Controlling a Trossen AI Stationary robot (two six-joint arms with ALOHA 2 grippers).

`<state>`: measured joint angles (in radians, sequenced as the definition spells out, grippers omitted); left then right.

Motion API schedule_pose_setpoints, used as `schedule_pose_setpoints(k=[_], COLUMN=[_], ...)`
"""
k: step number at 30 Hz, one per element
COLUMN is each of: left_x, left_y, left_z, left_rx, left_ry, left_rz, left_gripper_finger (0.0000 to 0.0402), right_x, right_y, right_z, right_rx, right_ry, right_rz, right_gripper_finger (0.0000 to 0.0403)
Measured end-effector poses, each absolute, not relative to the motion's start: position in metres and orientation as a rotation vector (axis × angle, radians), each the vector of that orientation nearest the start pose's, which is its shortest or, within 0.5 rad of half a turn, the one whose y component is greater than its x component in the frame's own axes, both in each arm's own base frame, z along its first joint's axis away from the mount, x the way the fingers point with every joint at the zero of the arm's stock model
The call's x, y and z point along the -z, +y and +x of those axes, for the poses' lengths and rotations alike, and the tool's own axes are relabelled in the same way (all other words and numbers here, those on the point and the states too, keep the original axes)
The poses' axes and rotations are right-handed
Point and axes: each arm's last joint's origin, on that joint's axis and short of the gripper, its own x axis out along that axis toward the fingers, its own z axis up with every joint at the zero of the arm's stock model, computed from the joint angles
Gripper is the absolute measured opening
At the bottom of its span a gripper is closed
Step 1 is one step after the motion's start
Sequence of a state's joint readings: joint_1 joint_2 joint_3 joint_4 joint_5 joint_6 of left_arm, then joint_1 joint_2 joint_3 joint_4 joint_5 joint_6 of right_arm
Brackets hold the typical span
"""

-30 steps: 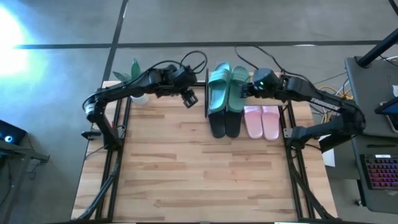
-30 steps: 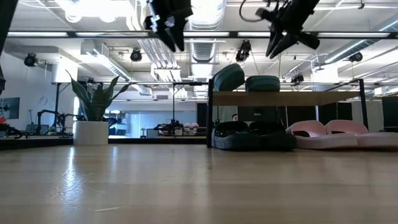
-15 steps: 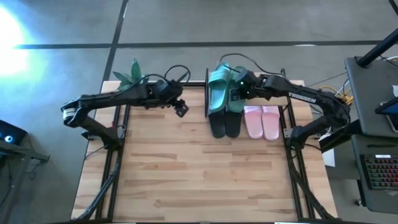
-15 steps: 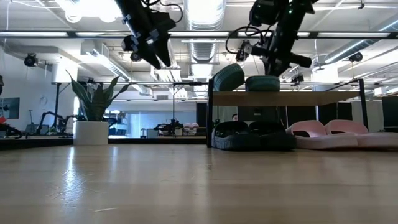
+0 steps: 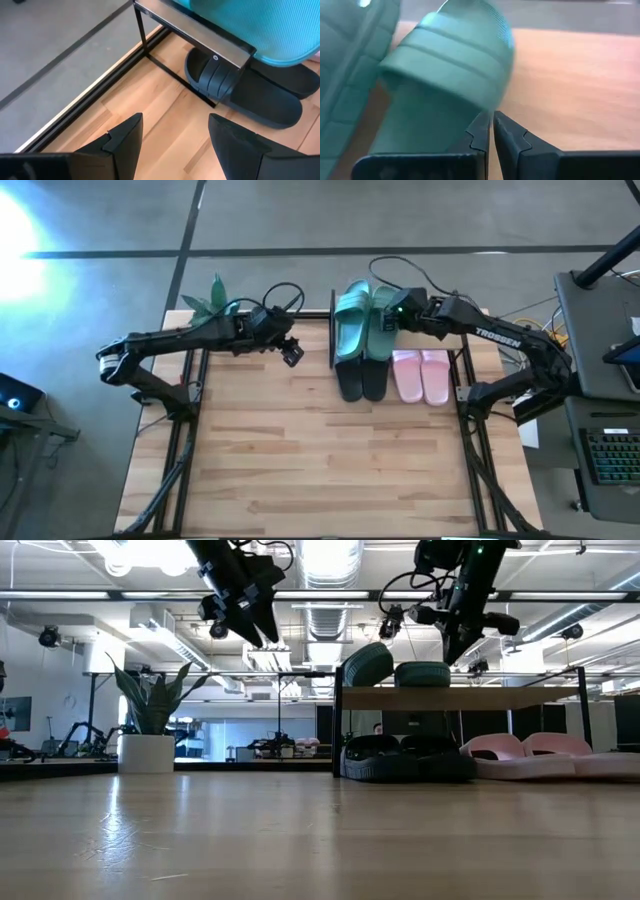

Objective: Pick and place slides into the shelf
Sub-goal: Adjust the right green slide on the shelf

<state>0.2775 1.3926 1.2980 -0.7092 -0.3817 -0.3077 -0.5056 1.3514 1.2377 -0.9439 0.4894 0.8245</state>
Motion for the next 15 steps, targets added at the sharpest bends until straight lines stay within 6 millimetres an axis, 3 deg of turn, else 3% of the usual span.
schedule_pose_setpoints(k=[8,15], left_x=[-0.332,-0.332], left_y=[0.09,0.09], left_z=[0.275,0.275], left_rx=[-0.744,-0.745], left_ry=[0.71,0.705], left_rz=[-0.238,-0.238], left_gripper_finger=[0.0211,0.0211], right_x=[-0.314,-0.293], right_y=[-0.134,-0.138], right_z=[0.234,0.242], right_rx=[1.075,1.067], right_ry=[0.625,0.77], right_rz=[0.8,0.774], right_gripper_finger=[0.0018,0.0018])
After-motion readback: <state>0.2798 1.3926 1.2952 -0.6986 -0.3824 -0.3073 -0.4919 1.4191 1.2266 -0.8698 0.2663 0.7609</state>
